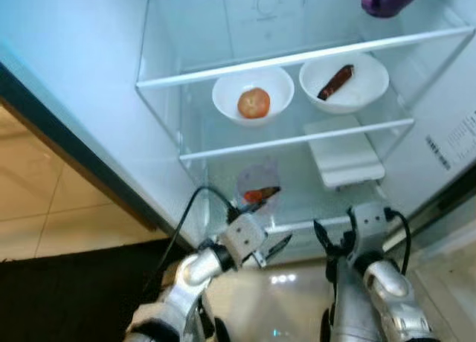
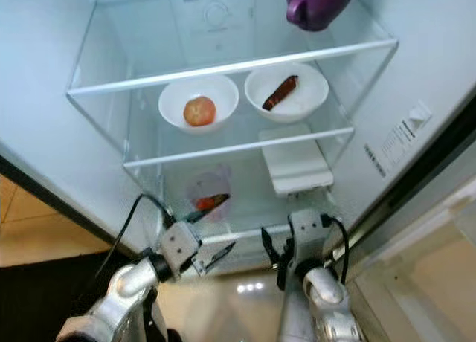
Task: Restocking fridge
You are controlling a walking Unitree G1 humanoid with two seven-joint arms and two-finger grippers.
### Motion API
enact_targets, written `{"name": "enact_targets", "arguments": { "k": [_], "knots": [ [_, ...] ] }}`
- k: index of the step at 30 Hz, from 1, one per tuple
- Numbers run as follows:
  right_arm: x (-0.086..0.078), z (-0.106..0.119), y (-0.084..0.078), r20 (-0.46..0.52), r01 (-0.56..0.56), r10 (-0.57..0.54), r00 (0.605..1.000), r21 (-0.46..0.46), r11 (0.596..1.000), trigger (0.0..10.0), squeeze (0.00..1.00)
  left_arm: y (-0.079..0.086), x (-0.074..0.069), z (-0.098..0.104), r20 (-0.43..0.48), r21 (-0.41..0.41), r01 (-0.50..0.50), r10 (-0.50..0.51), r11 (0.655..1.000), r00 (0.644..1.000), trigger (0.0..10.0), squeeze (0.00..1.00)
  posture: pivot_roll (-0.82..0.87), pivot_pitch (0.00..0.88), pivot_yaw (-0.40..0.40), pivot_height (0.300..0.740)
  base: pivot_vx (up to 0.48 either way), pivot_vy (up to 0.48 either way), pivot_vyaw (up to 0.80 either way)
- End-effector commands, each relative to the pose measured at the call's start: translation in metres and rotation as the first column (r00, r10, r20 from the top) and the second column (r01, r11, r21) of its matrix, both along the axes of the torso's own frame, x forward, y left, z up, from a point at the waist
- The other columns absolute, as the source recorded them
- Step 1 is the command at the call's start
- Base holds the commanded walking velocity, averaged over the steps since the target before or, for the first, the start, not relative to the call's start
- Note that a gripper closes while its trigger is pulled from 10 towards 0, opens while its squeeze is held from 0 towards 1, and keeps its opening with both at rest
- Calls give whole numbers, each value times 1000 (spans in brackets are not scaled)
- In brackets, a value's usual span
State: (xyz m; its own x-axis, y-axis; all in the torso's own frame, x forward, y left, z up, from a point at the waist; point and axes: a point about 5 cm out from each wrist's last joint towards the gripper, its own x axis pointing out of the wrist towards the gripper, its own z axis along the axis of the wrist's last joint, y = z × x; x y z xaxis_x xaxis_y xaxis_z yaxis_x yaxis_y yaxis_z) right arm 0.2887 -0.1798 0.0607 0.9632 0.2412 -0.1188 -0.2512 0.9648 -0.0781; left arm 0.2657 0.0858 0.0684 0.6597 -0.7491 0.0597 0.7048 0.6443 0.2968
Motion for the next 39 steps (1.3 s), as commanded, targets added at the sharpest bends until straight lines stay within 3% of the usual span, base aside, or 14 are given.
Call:
{"name": "enact_targets", "arguments": {
  "k": [1, 2, 3, 4, 12, 22, 28, 39],
  "knots": [
    [-6, -10, 2, -35, -3, 4, 999, 21, 1000, 10000, 0, 8, -6, -3, -36, -17, -18, 18, 1000, 999, 10000, 0, -19, 248, 99, 472, 0, 0, 0],
    [-5, -11, 3, -42, -7, 9, 999, 35, 999, 10000, 0, 13, -17, -10, -71, -23, -28, 27, 999, 997, 10000, 0, -11, 238, 95, 477, 0, 0, 0],
    [-5, -11, 3, -42, -7, 9, 999, 35, 999, 10000, 0, 13, -17, -10, -71, -23, -28, 27, 999, 997, 10000, 0, -11, 238, 95, 477, 0, 0, 0],
    [-3, -13, 3, -55, -15, 18, 998, 50, 999, 10000, 0, 21, -36, -22, -128, -9, -36, 34, 999, 991, 10000, 0, -2, 228, 92, 487, 0, 0, 0],
    [-1, -22, 3, -93, -23, 29, 995, 65, 998, 10000, 0, 41, -60, -43, -235, 66, -61, 75, 996, 969, 10000, 0, 4, 194, 85, 522, 0, 0, 0],
    [-3, -31, 2, -123, -40, 48, 991, 67, 997, 10000, 0, 48, -64, -52, -286, 111, -89, 117, 990, 951, 10000, 0, -5, 171, 73, 562, 0, 0, 0],
    [-5, -39, 1, -159, -37, 47, 986, 69, 997, 10000, 0, 49, -51, -47, -280, 96, -131, 153, 987, 948, 10000, 0, -5, 159, 65, 592, 0, 0, 0],
    [-5, -43, 0, -160, -17, 27, 987, 66, 998, 10000, 0, 47, -47, -52, -298, 111, -136, 163, 985, 941, 10000, 0, -10, 152, 57, 632, 0, 0, 0]
  ]
}}
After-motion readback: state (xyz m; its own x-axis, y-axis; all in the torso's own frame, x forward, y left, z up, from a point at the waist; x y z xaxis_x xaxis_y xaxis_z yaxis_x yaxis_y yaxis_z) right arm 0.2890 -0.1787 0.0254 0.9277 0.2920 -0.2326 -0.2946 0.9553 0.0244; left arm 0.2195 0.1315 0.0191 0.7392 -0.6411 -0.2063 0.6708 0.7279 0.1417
